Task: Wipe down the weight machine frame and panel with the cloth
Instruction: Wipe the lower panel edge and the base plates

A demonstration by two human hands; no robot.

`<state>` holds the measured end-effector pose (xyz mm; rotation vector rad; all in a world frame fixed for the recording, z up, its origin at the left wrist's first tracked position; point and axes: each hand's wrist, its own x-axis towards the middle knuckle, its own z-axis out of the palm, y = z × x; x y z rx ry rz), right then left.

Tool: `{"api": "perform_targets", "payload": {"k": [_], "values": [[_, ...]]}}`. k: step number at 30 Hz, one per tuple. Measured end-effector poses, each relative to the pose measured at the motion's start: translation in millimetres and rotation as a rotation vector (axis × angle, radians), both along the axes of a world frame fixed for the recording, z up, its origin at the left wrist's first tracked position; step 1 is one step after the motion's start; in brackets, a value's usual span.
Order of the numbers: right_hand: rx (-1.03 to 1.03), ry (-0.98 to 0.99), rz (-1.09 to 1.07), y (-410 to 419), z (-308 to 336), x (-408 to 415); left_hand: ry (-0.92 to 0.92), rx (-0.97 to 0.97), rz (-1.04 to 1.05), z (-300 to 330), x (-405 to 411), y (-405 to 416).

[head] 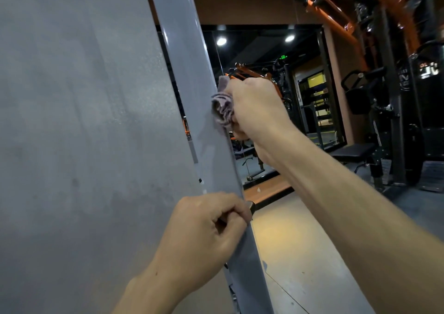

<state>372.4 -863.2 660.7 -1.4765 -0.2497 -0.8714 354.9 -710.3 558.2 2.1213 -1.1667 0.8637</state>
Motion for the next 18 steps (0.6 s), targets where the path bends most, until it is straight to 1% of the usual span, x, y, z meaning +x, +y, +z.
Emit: {"api": "perform_targets", "payload": {"k": [2, 5, 7, 9, 11, 13, 14, 16, 18], "values": [[-0.016, 0.027, -0.008, 1, -15, 1, -0.001, 0.016, 0.000, 2, 0, 1], [-0.078, 0.186, -0.028, -4, -71, 0, -0.044, 0.046, -0.009, 7, -4, 3], [-0.096, 0.229, 0.005, -5, -89, -3, -0.072, 0.049, -0.005, 14, -4, 6], [-0.124, 0.175, -0.019, -4, -70, -3, -0.081, 0.047, 0.011, 21, -2, 6], [-0.131, 0.085, -0.078, 0, -23, -3, -0.099, 0.055, 0.028, 23, -1, 4], [-0.099, -0.008, -0.080, 4, 27, -5, -0.090, 0.037, 0.030, 23, -1, 1], [-0.091, -0.052, -0.092, 6, 41, -5, -0.075, 0.027, 0.026, 22, -1, 1], [-0.141, -0.085, -0.142, 6, 37, -4, -0.063, 0.017, 0.021, 21, 0, 2], [-0.218, -0.059, -0.180, -1, 8, -9, -0.058, 0.005, 0.014, 19, 0, 3]]}}
